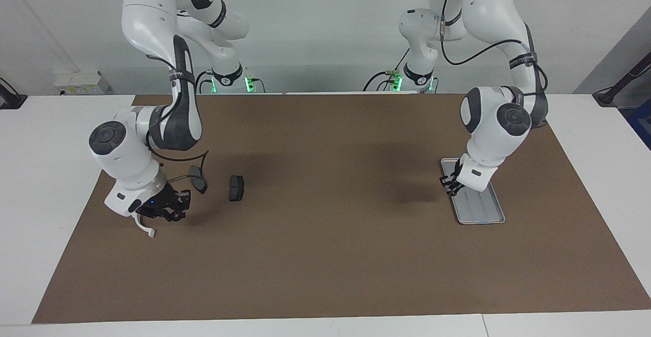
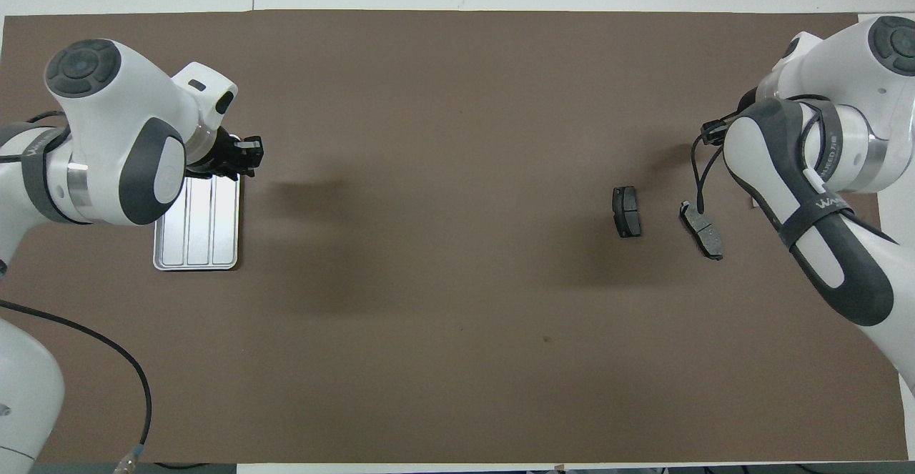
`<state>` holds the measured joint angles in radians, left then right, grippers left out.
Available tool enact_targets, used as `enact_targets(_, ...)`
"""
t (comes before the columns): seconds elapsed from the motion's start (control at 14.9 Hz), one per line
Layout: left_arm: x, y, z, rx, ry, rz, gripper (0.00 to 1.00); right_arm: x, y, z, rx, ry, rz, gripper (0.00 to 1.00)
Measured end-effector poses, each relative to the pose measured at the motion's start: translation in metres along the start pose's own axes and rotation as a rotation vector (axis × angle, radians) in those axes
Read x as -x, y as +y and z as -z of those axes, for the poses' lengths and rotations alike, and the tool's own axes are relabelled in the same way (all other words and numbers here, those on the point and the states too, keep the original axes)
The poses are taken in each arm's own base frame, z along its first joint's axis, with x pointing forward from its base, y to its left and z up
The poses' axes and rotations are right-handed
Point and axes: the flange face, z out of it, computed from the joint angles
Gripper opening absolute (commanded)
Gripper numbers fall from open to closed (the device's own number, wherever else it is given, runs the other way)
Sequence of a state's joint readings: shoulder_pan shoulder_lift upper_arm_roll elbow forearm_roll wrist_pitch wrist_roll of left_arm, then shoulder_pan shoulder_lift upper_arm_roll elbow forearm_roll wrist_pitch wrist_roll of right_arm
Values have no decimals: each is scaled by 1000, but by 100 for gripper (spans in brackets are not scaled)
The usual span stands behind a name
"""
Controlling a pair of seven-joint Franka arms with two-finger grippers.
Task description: Place bearing gear from tray to pile
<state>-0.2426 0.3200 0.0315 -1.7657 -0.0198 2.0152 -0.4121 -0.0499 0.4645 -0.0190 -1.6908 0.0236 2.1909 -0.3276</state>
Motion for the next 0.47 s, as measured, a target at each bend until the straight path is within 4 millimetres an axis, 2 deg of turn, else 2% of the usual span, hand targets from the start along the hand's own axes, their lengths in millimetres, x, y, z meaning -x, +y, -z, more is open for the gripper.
enact_targets(0.2, 37, 63, 2, -16, -14, 93, 0, 7, 4, -18, 1, 0, 5, 0)
enact_targets(0.33, 64, 104, 1, -21, -11, 166, 0, 10, 5, -21, 0, -5, 4, 0)
enact_targets(0.47, 89, 137, 0, -25, -8, 222, 0, 11, 5, -23, 0, -7, 3, 0)
